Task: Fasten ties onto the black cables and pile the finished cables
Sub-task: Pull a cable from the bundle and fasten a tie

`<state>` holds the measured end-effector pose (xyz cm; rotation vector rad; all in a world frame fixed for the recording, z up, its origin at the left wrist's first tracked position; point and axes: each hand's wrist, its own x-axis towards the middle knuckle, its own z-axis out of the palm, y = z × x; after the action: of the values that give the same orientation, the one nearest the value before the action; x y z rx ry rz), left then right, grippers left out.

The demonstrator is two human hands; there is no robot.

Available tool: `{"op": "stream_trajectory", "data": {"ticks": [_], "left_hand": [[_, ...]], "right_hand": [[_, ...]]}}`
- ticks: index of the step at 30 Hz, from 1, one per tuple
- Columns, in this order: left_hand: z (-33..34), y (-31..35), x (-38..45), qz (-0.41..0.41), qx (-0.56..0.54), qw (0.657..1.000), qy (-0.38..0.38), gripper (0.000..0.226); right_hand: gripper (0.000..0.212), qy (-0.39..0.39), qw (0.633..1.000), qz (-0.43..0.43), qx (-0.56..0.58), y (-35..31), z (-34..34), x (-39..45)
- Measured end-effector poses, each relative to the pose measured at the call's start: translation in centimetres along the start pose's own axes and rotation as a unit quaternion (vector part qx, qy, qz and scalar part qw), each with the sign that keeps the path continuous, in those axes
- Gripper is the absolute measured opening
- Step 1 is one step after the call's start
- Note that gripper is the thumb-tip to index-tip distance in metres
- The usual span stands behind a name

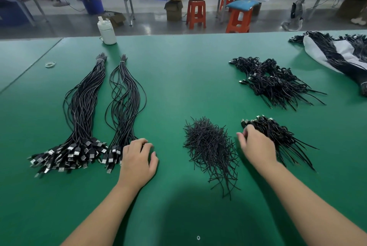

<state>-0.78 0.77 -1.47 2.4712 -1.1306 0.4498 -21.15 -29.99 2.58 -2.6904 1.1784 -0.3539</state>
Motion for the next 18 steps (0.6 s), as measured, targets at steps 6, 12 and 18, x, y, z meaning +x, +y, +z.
{"op": "stream_trajectory", "data": {"ticks": [6, 12, 18], "left_hand": [[0.0, 0.1, -0.1, 0.002, 0.009, 1.000, 0.023, 0.031], [-1.0, 0.6, 0.1, -0.043, 0.011, 0.998, 0.054, 0.029], [-5.3, -3.5, 4.9, -0.265, 0.002, 0.964, -0.032, 0.022]], "right_hand": [[0.029, 0.016, 0.992, 0.018, 0.127, -0.5, 2.4, -3.3], [0.028, 0.043, 0.983, 0.038, 0.173, -0.2, 2.7, -3.4], [0.028, 0.044, 0.986, 0.030, 0.155, -0.2, 2.8, -3.3]]}}
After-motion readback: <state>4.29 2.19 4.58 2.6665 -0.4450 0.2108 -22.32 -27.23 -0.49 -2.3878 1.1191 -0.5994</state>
